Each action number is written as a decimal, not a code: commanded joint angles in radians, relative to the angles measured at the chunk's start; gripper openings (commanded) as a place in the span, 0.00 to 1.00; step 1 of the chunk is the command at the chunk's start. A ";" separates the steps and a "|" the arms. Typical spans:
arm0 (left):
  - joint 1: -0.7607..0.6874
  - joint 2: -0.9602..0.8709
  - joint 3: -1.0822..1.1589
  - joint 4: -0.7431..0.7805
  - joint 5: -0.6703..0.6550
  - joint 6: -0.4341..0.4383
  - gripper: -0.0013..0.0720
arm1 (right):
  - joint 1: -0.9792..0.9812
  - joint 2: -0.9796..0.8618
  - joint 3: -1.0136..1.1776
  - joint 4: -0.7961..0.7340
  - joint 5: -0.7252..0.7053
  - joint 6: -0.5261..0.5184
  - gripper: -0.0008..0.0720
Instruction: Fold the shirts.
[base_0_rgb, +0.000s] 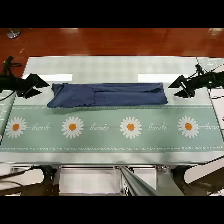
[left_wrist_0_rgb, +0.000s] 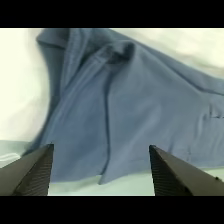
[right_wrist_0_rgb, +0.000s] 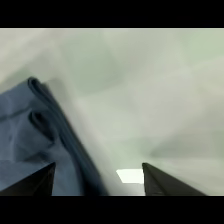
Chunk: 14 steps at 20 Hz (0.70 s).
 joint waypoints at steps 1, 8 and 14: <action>-0.043 0.251 -0.235 -0.103 0.186 0.060 0.98 | 0.052 -0.037 -0.002 -0.014 0.070 -0.042 0.86; -0.220 0.349 -0.313 -0.103 0.185 0.059 0.97 | 0.174 -0.027 0.011 0.052 0.044 -0.048 0.05; -0.377 0.343 -0.313 -0.171 0.224 0.123 0.04 | 0.123 0.258 -0.056 -0.063 0.069 -0.072 0.05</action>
